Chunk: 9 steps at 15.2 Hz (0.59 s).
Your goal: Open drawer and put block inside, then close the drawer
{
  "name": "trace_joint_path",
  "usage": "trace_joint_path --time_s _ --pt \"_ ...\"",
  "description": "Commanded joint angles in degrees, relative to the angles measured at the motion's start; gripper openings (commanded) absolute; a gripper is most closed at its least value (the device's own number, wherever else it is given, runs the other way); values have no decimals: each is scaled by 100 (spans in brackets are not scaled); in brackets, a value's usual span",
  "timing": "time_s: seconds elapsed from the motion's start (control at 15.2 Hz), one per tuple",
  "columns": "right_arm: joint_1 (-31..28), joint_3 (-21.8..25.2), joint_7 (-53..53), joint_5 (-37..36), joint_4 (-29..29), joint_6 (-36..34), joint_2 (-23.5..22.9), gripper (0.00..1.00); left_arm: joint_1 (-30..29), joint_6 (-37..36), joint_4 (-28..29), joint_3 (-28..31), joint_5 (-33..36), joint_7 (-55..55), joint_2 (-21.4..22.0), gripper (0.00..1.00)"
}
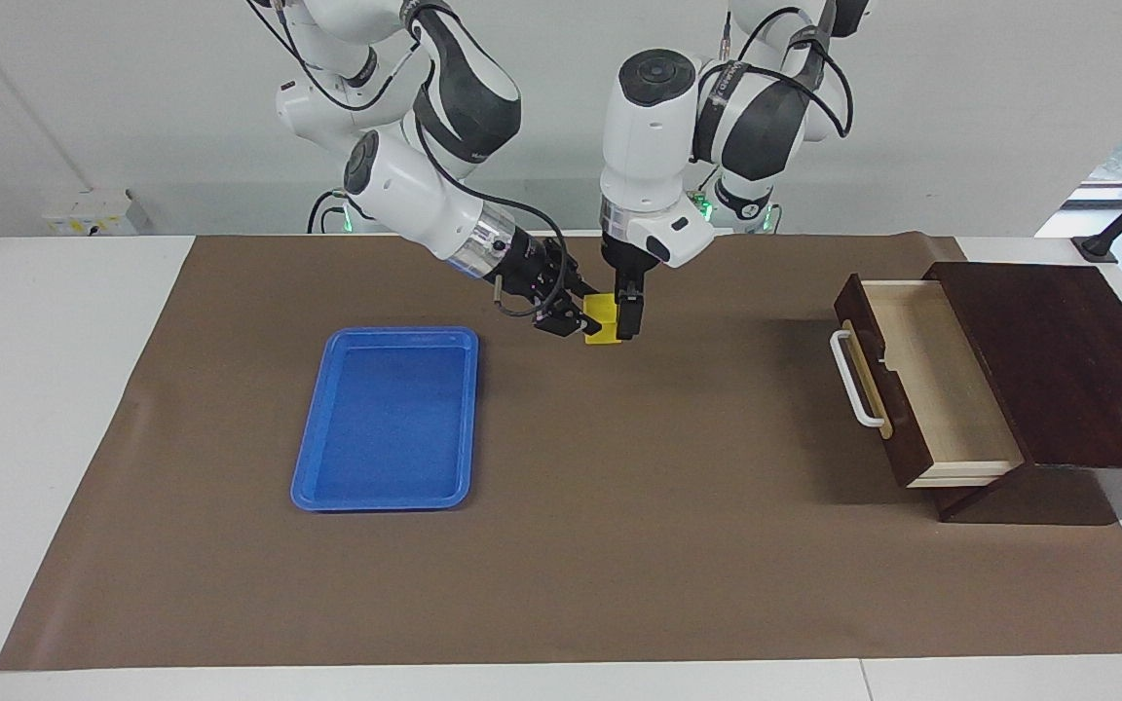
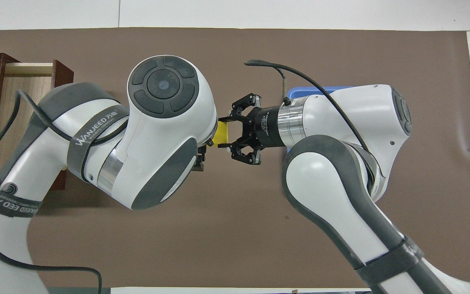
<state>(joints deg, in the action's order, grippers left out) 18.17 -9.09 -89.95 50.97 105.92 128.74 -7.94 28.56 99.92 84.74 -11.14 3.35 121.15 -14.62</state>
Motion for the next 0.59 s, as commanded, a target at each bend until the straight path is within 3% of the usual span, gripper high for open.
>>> trace_joint_path --time_s 0.0,0.13,0.26,0.33,0.39,0.46,0.53 --pt "11 12 -93 124 -80 -16 -40 0 141 -8 -247 86 113 137 -173 100" --pt "11 12 -110 124 -80 -16 -40 0 141 18 -247 86 113 154 -173 95" --pt "11 12 -110 124 -80 -25 -40 0 149 36 -247 86 104 198 -173 83" --pt "11 12 -110 124 -80 -25 -40 0 141 27 -247 86 104 198 -173 66" --pt "20 12 -119 124 -80 -25 -40 0 141 36 -256 86 104 198 -173 38" --pt "20 12 -119 124 -80 -25 -40 0 141 36 -265 95 95 190 -182 0" --pt "20 12 -119 124 -80 -33 -32 0 132 79 -274 95 86 172 -182 0"
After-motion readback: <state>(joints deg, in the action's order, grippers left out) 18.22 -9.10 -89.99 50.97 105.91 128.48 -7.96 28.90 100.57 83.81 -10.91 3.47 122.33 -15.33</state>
